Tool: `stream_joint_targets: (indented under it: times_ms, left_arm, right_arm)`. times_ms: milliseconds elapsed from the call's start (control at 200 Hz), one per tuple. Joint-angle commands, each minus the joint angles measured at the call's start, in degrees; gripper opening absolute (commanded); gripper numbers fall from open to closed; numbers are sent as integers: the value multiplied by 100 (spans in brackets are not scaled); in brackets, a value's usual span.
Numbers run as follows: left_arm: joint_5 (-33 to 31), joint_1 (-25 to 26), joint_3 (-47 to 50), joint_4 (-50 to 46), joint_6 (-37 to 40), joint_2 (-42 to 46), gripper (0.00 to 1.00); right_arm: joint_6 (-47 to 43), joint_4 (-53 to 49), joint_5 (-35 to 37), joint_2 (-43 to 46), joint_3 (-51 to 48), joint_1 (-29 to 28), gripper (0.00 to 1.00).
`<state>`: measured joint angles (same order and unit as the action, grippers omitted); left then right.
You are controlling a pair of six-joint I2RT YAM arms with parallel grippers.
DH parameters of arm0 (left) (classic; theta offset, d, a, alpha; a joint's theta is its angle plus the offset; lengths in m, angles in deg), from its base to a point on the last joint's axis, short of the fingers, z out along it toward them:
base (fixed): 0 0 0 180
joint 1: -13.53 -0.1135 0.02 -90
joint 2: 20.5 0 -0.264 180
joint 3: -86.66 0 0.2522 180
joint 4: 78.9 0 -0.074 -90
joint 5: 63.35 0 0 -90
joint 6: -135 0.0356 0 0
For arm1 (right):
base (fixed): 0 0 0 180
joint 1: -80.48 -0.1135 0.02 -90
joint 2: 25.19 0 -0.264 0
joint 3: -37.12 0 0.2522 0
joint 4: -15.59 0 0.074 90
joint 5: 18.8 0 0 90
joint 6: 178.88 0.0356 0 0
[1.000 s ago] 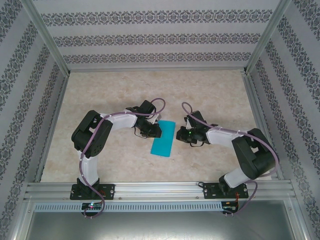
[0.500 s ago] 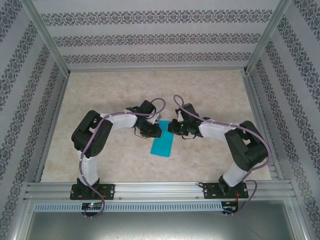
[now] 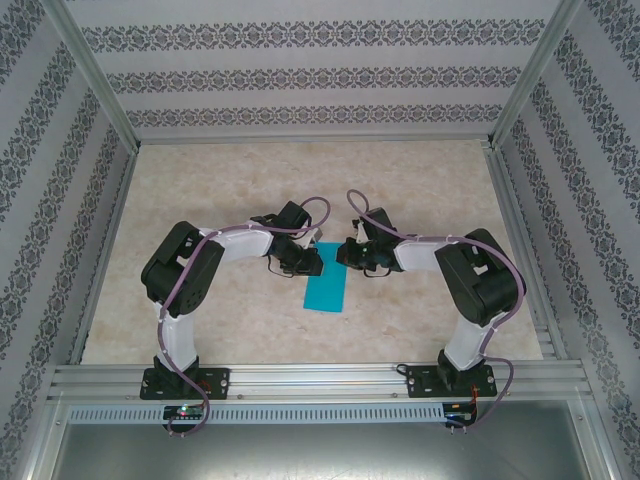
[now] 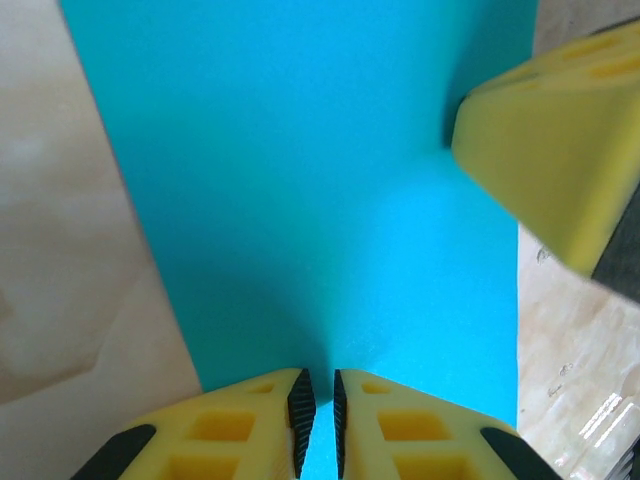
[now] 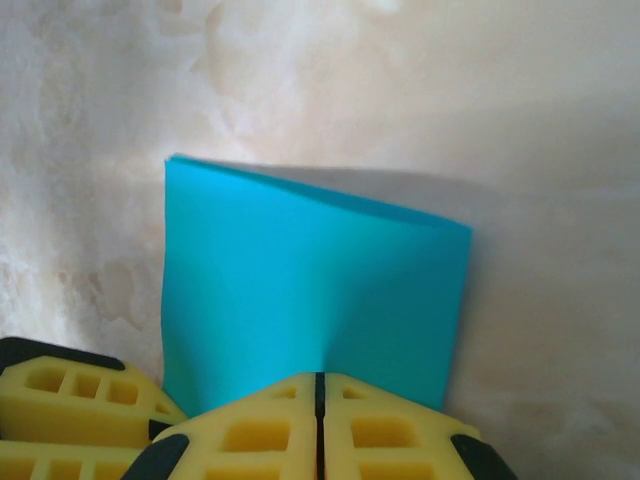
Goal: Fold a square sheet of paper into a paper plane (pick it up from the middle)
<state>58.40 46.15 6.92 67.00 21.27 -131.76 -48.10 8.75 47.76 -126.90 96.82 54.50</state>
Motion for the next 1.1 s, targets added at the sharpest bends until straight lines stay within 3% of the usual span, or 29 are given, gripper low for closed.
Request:
stream_joint_targets:
  times_ms: [0,624,1094]
  left_arm:
    - [-711,16,436,-858,197,-328,22]
    - [-661,-15,462,-805,200,-379,22]
    - [-634,-19,432,-788,160,-390,22]
  right_arm:
    - [-86,51,433,-77,-151,303,8]
    - [-250,-359,308,343,256,454,8]
    - [256,-865,57,985,-38,-474,8]
